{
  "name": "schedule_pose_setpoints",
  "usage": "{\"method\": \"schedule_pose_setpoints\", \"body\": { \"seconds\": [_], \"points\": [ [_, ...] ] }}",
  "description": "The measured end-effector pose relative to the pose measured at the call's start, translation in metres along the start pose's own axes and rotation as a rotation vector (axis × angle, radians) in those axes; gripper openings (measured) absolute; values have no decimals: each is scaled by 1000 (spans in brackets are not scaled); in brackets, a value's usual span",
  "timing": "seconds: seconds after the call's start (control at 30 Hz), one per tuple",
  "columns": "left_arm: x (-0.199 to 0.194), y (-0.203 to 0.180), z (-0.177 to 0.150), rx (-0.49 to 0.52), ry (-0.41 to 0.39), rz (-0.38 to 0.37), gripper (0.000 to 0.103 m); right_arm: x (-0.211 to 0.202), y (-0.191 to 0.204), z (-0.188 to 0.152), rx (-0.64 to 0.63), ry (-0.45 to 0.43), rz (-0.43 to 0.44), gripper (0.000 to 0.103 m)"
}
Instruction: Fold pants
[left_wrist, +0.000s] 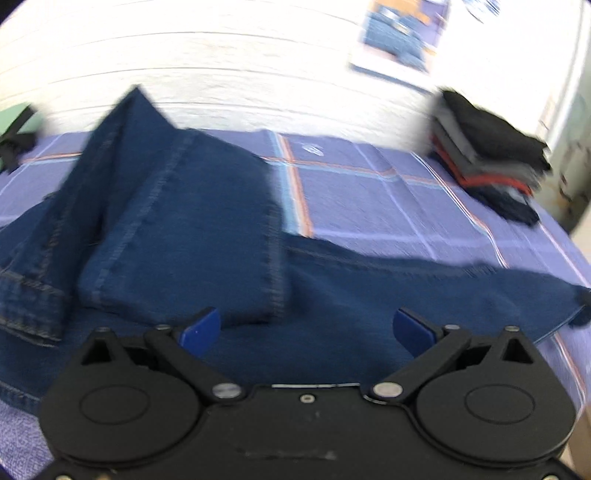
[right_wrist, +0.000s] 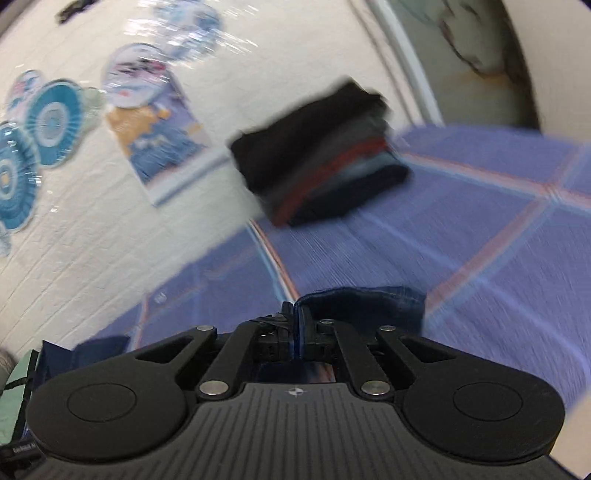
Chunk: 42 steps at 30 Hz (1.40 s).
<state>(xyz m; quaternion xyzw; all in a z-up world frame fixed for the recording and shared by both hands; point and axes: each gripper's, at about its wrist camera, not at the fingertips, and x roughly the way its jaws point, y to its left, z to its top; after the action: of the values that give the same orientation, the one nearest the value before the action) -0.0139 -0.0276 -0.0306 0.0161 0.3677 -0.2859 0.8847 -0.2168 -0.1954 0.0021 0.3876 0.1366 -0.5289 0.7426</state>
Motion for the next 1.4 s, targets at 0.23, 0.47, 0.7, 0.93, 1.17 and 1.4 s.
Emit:
{"method": "schedule_pose_setpoints", "body": {
  "seconds": [0.23,0.47,0.7,0.93,1.17,1.4],
  "points": [
    [-8,-14,-14,50,46,19,102,-4,-23,-6,100,6,18,55],
    [-9,-12,-23,31,79,37,102,-17,-40,19,141,-140,-9,76],
    [1,-26,-19,67,88,-5,102,5,-53,38,68,-111,-38,75],
    [12,-35,-20,66,96,-33,98,47,-45,34,-116,54,20,75],
    [21,-34,-20,70,115,-30,97,18,-28,53,-266,-76,-29,13],
    [16,-30,-20,53,97,-9,98,69,-37,43,-308,13,-131,16]
  ]
}}
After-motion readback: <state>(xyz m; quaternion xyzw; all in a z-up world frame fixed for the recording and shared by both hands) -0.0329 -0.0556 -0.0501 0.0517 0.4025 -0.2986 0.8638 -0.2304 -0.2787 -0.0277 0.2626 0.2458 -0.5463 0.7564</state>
